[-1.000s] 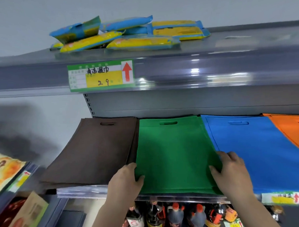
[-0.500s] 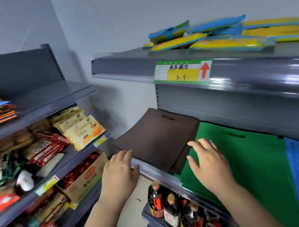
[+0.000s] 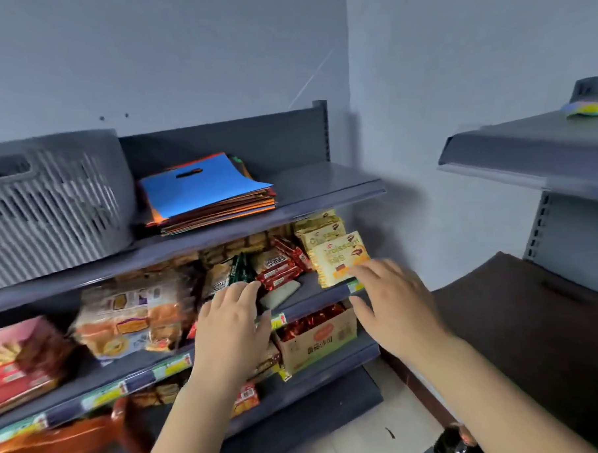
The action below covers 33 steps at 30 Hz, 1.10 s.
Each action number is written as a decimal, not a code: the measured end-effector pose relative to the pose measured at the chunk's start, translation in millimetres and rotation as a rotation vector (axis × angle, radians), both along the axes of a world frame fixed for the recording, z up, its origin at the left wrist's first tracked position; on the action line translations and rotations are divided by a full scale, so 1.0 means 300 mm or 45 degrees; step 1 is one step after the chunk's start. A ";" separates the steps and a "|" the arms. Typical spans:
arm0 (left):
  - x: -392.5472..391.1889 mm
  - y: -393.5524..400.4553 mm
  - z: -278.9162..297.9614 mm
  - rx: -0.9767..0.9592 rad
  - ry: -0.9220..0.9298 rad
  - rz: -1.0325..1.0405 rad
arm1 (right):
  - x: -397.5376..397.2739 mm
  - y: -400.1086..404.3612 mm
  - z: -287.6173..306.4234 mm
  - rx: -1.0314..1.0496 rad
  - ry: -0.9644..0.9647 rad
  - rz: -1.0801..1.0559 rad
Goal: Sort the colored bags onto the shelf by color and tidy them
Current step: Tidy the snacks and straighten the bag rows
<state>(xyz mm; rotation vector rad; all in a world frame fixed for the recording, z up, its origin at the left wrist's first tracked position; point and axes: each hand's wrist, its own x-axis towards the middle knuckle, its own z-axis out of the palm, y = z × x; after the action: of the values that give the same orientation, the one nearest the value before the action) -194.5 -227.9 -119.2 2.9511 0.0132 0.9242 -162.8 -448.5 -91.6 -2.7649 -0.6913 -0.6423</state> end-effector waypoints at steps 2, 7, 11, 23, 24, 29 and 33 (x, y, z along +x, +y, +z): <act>0.006 0.095 0.015 0.002 -0.033 0.073 | 0.044 0.100 0.017 0.019 -0.033 0.085; 0.045 0.310 0.042 0.044 -0.095 0.201 | 0.143 0.335 0.058 0.006 -0.038 0.236; 0.100 0.464 0.060 0.078 -0.147 0.233 | 0.232 0.500 0.081 0.024 -0.042 0.291; 0.290 0.706 0.101 -0.003 -0.131 0.229 | 0.500 0.798 0.089 0.136 -0.112 0.362; 0.308 0.714 0.107 -0.008 -0.141 0.228 | 0.526 0.815 0.094 0.147 -0.105 0.373; 0.389 0.752 0.135 -0.073 -0.187 0.252 | 0.657 0.902 0.135 0.106 -0.152 0.491; 0.431 0.761 0.159 -0.139 -0.207 0.285 | 0.742 0.955 0.175 -0.103 0.010 0.606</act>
<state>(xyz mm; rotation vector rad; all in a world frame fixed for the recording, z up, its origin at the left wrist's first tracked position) -65.3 0.4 -71.4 2.8057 0.3811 1.1478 59.7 -161.9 -39.2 -2.5206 -1.3383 -0.5053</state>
